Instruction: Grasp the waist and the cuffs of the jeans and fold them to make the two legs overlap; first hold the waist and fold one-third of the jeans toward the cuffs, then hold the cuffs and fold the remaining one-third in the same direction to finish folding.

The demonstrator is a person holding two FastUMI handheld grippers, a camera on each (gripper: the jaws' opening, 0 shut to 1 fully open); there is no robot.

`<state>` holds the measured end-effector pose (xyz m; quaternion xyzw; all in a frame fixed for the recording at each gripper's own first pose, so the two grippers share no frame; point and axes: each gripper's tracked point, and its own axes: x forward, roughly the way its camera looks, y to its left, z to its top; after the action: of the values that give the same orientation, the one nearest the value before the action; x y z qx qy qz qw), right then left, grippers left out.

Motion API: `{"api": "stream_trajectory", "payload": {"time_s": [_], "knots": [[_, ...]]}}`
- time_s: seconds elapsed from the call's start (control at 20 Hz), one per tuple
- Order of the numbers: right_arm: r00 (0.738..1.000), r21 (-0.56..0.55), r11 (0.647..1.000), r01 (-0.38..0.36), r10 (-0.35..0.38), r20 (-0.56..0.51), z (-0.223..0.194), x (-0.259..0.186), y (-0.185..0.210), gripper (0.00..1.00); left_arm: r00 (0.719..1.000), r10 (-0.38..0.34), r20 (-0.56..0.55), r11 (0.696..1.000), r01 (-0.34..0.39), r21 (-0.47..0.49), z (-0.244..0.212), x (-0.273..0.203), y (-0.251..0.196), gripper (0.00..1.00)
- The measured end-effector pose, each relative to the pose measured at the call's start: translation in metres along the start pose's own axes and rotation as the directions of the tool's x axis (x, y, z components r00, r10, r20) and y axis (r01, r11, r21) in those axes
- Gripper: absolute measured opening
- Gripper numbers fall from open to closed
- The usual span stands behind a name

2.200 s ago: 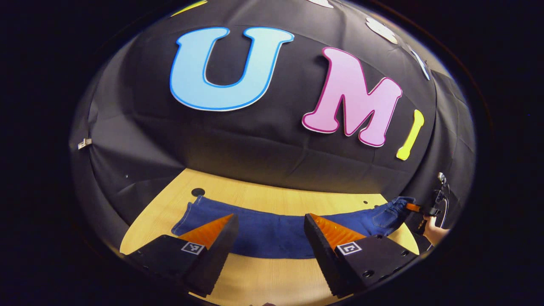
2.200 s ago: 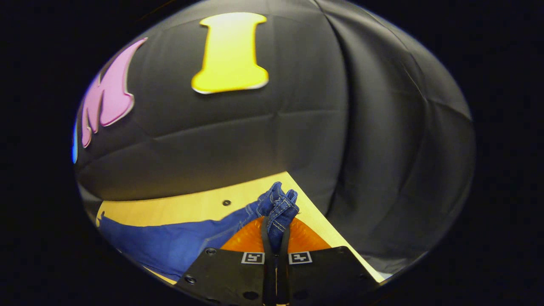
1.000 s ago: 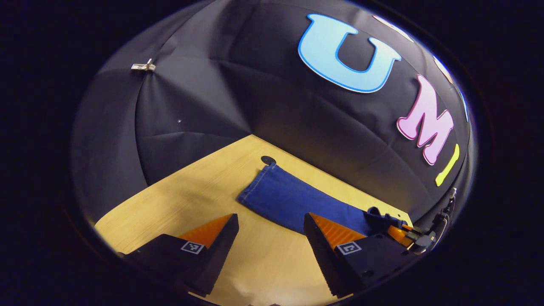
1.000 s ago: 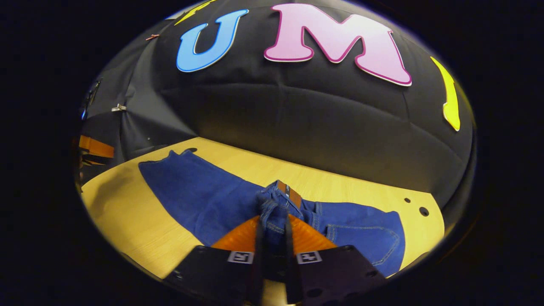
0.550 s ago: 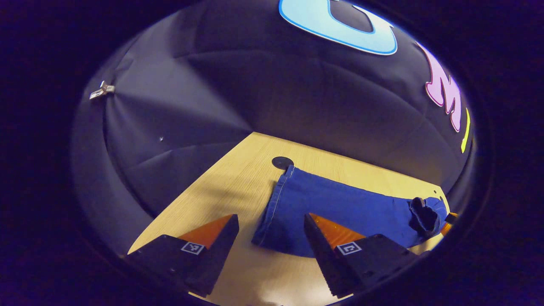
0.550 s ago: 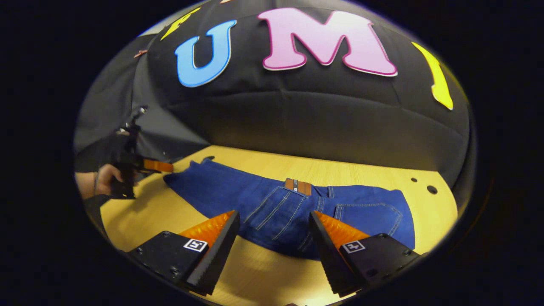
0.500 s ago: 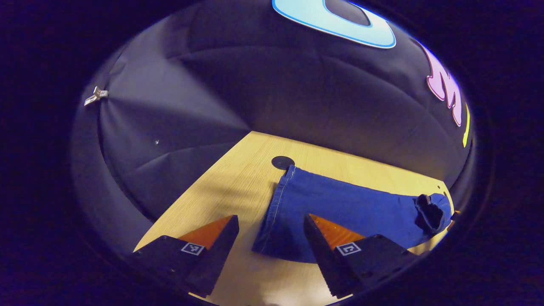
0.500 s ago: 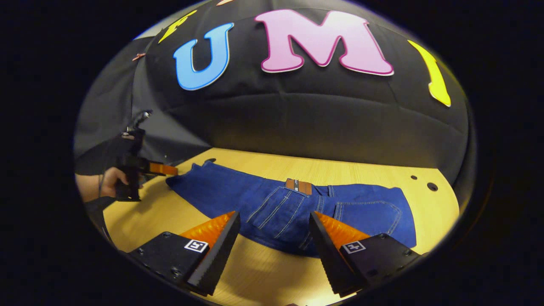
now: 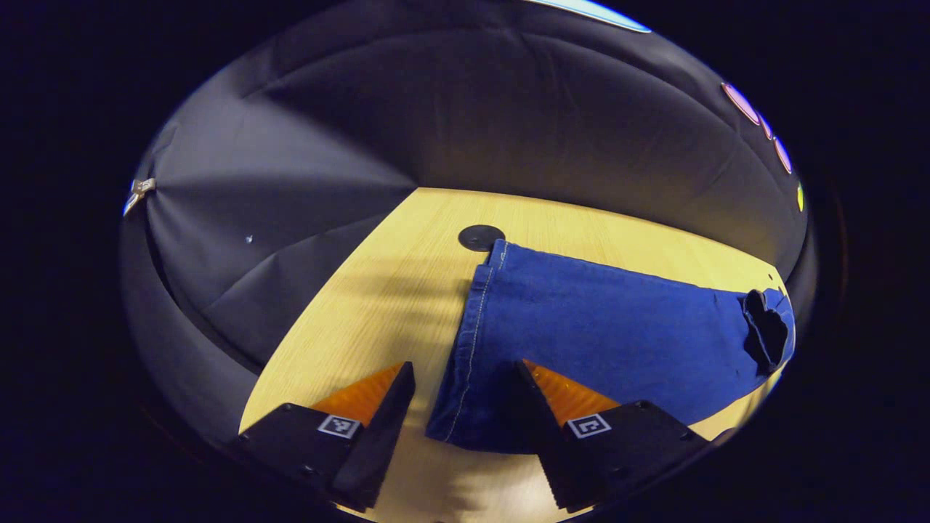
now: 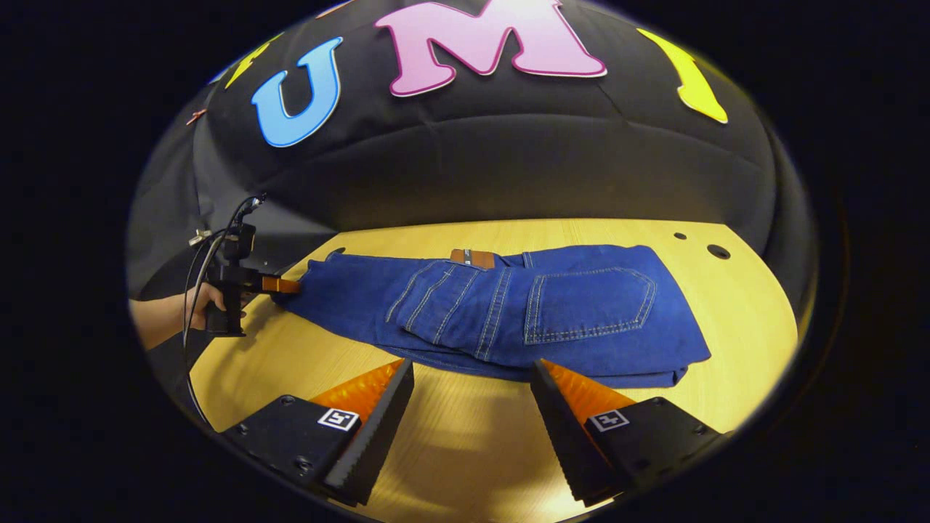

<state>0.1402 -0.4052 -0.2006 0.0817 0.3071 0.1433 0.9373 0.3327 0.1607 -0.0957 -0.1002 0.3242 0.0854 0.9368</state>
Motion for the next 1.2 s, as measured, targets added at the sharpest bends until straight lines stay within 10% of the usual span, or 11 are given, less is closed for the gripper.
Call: {"api": "stream_trajectory", "payload": {"time_s": [0.25,0.4,0.65,1.2], "knots": [[0.999,-0.043,0.999,-0.019,0.017,-0.029,-0.015,-0.004,0.002,0.98,0.997,-0.067,-0.028,0.995,0.069,0.067,-0.007,0.006,-0.019,0.75],[0.999,-0.04,0.999,-0.021,0.019,-0.039,-0.021,-0.008,-0.001,0.98,0.998,-0.059,0.01,0.998,0.059,0.007,-0.003,0.011,-0.023,0.29],[0.999,-0.049,0.999,-0.001,-0.001,-0.042,-0.025,-0.013,-0.013,0.98,0.997,-0.063,0.035,0.998,0.064,-0.029,-0.002,0.009,-0.029,0.09],[0.996,-0.039,0.995,0.087,-0.086,0.029,0.019,-0.035,-0.056,0.98,0.969,-0.127,0.214,0.99,0.11,0.093,0.065,-0.072,-0.098,0.06]]}}
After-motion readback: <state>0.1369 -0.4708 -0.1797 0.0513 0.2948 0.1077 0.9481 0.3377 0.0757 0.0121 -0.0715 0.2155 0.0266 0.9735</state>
